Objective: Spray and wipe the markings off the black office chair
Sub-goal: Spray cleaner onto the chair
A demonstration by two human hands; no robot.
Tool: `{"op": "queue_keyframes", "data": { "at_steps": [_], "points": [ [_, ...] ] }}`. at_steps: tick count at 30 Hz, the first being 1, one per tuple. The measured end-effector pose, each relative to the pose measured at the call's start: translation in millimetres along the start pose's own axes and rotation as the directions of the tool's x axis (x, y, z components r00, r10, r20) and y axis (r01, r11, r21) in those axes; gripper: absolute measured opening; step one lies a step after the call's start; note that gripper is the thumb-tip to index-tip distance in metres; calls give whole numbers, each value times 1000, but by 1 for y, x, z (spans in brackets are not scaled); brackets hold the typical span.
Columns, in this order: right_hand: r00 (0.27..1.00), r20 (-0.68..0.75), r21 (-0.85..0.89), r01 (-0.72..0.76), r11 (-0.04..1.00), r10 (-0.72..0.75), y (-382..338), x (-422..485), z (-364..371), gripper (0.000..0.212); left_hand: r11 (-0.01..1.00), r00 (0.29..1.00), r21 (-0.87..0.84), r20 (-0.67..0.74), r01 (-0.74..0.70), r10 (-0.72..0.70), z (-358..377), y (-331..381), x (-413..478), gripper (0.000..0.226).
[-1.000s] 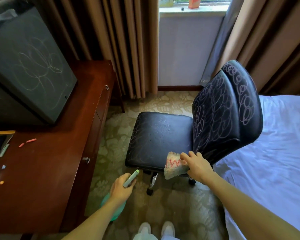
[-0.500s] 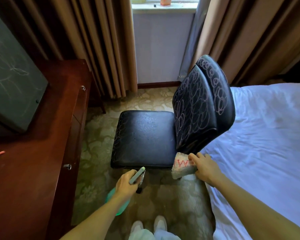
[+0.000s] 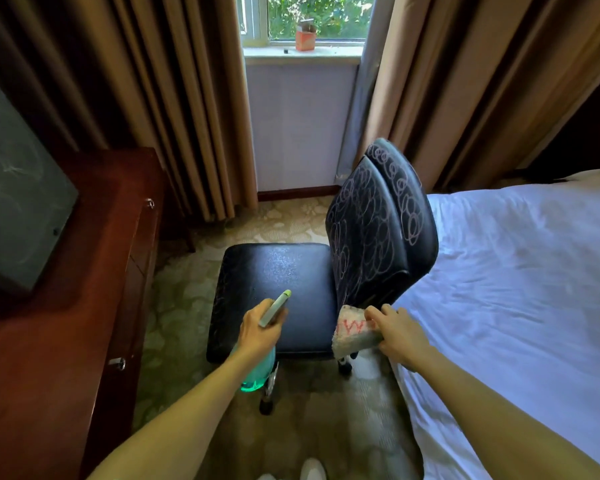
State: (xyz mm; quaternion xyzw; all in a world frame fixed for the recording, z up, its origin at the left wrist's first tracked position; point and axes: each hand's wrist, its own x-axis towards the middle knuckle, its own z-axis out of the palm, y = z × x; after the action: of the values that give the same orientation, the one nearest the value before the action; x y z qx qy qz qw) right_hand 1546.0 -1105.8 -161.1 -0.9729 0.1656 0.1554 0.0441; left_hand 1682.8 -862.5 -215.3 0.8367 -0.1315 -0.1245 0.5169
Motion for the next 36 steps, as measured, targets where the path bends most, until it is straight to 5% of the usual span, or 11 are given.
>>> {"op": "queue_keyframes", "data": {
  "at_steps": [5,14,22,30,36],
  "points": [
    [999,-19,30,-26,999,26,3,0,-12,46,999,998,-43,-63,-22,19,-8,-2,9,18],
    [1000,-29,18,-2,1000,3,-4,0,-12,50,968,975,119,-40,222,-219,-15,-32,0,21],
    [1000,-8,23,-7,1000,7,-9,-5,-2,49,976,974,192,182,100,-135,-12,-77,-47,19],
    [995,74,30,-69,997,66,-2,-21,11,44,997,987,81,160,-2,-11,7,-29,-40,24],
    [992,44,60,-123,991,121,17,-35,15,44,975,968,-98,136,-200,212,15,25,-14,31]
  ]
}}
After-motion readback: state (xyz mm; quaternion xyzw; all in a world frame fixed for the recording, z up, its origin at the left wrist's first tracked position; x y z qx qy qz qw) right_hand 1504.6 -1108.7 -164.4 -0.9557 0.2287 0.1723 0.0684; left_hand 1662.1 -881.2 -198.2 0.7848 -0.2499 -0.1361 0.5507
